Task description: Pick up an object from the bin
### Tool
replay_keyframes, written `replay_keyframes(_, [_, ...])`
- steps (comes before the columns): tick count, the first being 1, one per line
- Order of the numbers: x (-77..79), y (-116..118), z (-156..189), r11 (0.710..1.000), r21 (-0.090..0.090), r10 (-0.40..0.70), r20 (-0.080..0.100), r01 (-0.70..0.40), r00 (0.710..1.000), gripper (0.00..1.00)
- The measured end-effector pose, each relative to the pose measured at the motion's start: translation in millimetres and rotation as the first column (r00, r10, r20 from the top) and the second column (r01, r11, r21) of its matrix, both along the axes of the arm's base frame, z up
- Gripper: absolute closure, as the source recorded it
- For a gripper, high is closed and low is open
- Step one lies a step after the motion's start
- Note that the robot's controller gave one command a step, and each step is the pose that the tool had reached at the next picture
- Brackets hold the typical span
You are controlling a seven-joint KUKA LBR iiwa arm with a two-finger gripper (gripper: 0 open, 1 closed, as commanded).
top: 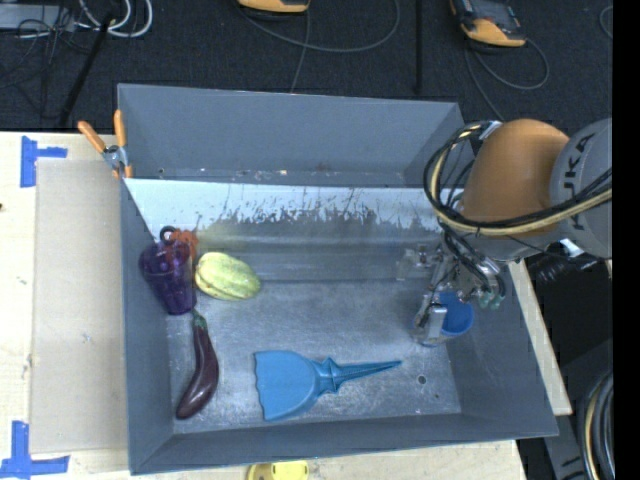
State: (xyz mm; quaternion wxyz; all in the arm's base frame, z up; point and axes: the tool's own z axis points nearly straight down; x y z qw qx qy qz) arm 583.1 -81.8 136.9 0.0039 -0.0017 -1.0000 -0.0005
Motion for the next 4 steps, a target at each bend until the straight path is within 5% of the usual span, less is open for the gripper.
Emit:
replay_keyframes(1, [1.7, 0, 5, 1.000, -0.001, 0.002, 0.007, -0.002, 1.000, 0.00])
replay_keyframes(3, [9.3, -60, -38, 0.982, -0.003, 0.189, 0.008, -0.189, 0.982, 0.00])
replay_keyframes(4, [19.0, -74, -19, 0.997, 0.000, 0.077, 0.010, -0.077, 0.997, 1.00])
